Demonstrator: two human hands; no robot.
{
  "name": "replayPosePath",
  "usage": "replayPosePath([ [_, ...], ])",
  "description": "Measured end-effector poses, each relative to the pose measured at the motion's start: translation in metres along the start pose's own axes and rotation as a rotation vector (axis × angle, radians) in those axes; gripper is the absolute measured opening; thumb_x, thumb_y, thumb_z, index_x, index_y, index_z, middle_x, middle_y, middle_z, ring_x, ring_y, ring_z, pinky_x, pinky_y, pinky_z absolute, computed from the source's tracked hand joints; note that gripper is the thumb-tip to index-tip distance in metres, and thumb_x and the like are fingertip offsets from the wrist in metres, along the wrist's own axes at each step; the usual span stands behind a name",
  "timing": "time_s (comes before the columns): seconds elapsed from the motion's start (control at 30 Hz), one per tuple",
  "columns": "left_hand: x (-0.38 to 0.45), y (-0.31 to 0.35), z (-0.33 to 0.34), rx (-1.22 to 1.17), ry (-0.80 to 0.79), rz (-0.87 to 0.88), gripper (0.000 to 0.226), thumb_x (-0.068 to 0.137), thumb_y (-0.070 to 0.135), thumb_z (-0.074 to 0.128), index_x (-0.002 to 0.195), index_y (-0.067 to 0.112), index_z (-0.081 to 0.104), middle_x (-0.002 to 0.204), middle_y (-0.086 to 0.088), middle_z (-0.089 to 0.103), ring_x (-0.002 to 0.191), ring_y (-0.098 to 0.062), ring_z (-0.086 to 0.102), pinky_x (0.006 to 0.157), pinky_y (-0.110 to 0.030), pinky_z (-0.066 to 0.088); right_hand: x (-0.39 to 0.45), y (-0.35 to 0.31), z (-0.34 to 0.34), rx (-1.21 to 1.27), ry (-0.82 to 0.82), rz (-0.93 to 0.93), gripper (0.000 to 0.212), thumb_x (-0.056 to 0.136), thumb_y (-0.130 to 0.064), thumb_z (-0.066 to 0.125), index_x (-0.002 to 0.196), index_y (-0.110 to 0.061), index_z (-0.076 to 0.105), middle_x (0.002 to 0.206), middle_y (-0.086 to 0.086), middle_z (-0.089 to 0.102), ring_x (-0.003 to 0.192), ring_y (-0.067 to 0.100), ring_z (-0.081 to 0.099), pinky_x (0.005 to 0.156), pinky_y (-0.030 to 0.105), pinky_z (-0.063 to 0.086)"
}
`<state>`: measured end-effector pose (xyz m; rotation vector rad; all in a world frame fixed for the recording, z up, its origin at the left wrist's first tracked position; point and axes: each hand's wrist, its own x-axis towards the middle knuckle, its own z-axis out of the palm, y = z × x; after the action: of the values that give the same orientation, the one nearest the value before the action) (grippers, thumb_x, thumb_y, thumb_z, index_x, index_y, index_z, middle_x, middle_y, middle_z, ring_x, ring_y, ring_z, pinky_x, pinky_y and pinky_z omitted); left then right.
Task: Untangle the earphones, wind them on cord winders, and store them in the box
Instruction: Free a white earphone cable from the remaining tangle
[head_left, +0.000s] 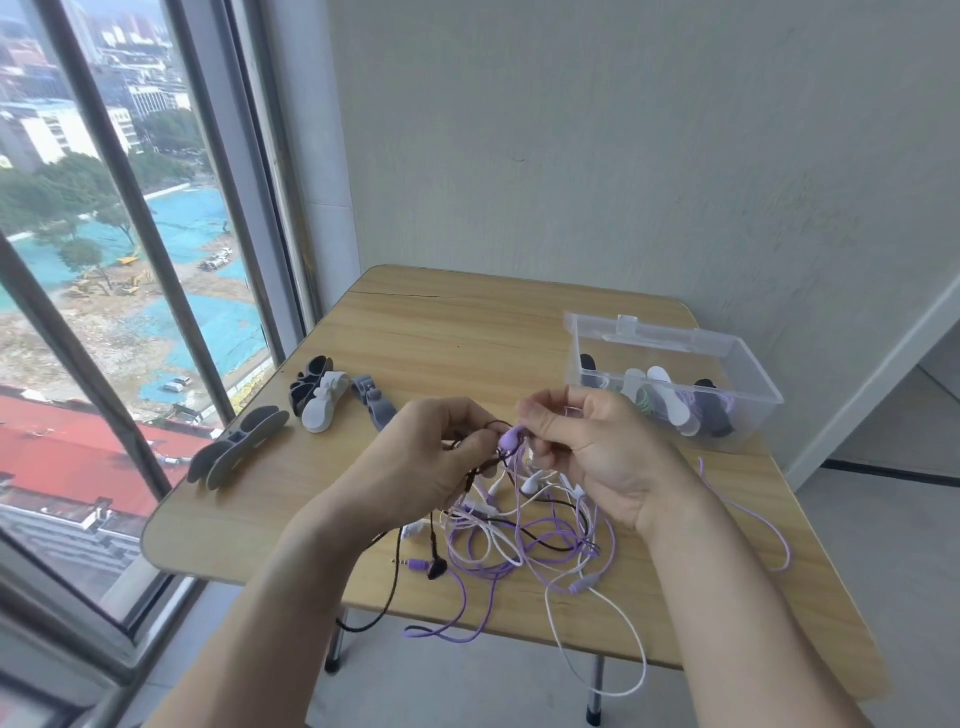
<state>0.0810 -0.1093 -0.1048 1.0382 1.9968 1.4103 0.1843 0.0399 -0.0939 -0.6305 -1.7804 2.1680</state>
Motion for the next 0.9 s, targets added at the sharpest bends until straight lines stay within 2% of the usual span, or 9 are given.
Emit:
replayPosePath([
  [0.13, 0.002, 0.002, 0.002, -0.176, -0.062, -0.05, 0.022, 0.094, 0.025, 0.064, 0.086, 0.005, 0.063, 0.061, 0.0, 0.051, 0.04, -0.009, 0.032, 0.041, -0.018, 0.029, -0.001, -0.006, -0.002, 0.105, -0.014, -0.063, 0.023, 0.07, -0.013, 0.073, 0.089, -0.006, 0.063, 0.082, 0.02, 0.068, 0.052, 0.012, 0.055, 0.052, 0.021, 0.051],
  [0.27, 0.001, 0.006, 0.001, -0.313, -0.237, -0.122, 0.022, 0.099, 0.017, 0.056, 0.082, 0.01, 0.066, 0.065, -0.008, 0.042, 0.044, -0.012, 0.026, 0.039, -0.018, 0.018, -0.004, -0.008, 0.0, 0.28, -0.08, -0.035, 0.018, 0.075, -0.009, 0.068, 0.092, -0.006, 0.061, 0.084, 0.018, 0.073, 0.056, 0.01, 0.062, 0.055, 0.019, 0.054],
  [0.33, 0.003, 0.005, 0.004, -0.31, -0.174, -0.14, 0.024, 0.1, 0.016, 0.053, 0.079, 0.009, 0.063, 0.067, -0.01, 0.041, 0.042, -0.011, 0.027, 0.038, -0.018, 0.02, -0.006, -0.01, 0.002, 0.328, -0.1, -0.033, 0.016, 0.077, -0.008, 0.066, 0.091, -0.007, 0.061, 0.082, 0.016, 0.074, 0.056, 0.011, 0.063, 0.055, 0.019, 0.054],
  [0.4, 0.008, 0.001, 0.006, -0.294, 0.025, -0.157, 0.023, 0.101, 0.016, 0.053, 0.083, 0.01, 0.064, 0.068, -0.009, 0.043, 0.04, -0.009, 0.031, 0.037, -0.017, 0.025, -0.009, -0.016, -0.001, 0.32, -0.058, -0.069, 0.01, 0.081, -0.009, 0.064, 0.09, -0.007, 0.06, 0.075, 0.012, 0.073, 0.055, 0.011, 0.062, 0.053, 0.019, 0.053],
  [0.47, 0.012, -0.002, 0.004, -0.295, 0.212, -0.161, 0.019, 0.102, 0.024, 0.053, 0.092, 0.013, 0.064, 0.066, 0.0, 0.047, 0.043, -0.008, 0.036, 0.042, -0.02, 0.03, -0.01, -0.026, -0.015, 0.163, 0.093, -0.141, 0.003, 0.091, -0.009, 0.061, 0.089, -0.008, 0.061, 0.064, 0.005, 0.07, 0.05, 0.009, 0.058, 0.049, 0.019, 0.049],
  [0.57, 0.016, -0.004, 0.0, -0.205, 0.349, -0.1, 0.021, 0.098, 0.037, 0.057, 0.113, 0.021, 0.056, 0.082, 0.006, 0.055, 0.056, -0.008, 0.049, 0.054, -0.026, 0.042, -0.017, -0.041, -0.056, -0.167, 0.361, -0.2, 0.014, 0.097, -0.012, 0.061, 0.084, -0.012, 0.064, 0.054, -0.007, 0.062, 0.045, 0.009, 0.042, 0.04, 0.016, 0.034],
  [0.67, 0.019, -0.006, 0.003, -0.013, 0.456, 0.009, 0.034, 0.096, 0.034, 0.06, 0.126, 0.022, 0.049, 0.092, 0.003, 0.055, 0.074, -0.011, 0.057, 0.071, -0.033, 0.051, -0.03, -0.048, -0.095, -0.452, 0.506, -0.128, 0.013, 0.094, -0.013, 0.065, 0.082, -0.011, 0.068, 0.058, -0.002, 0.066, 0.042, 0.008, 0.04, 0.04, 0.018, 0.03],
  [0.8, 0.015, 0.001, 0.008, 0.349, 0.36, 0.083, 0.031, 0.098, 0.033, 0.056, 0.128, 0.028, 0.06, 0.125, 0.007, 0.048, 0.084, 0.008, 0.058, 0.074, -0.008, 0.04, -0.044, -0.041, -0.125, -0.791, 0.465, 0.105, 0.009, 0.09, -0.019, 0.071, 0.091, -0.01, 0.069, 0.059, 0.001, 0.072, 0.052, 0.012, 0.054, 0.053, 0.025, 0.036],
  [0.9, 0.009, 0.01, 0.006, 0.601, 0.263, 0.01, 0.033, 0.097, 0.042, 0.054, 0.127, 0.033, 0.064, 0.137, 0.004, 0.046, 0.098, -0.012, 0.063, 0.086, -0.028, 0.044, -0.048, -0.031, -0.14, -1.062, 0.445, 0.332, 0.022, 0.084, -0.028, 0.078, 0.099, -0.018, 0.066, 0.06, -0.002, 0.07, 0.059, 0.017, 0.056, 0.058, 0.026, 0.039],
])
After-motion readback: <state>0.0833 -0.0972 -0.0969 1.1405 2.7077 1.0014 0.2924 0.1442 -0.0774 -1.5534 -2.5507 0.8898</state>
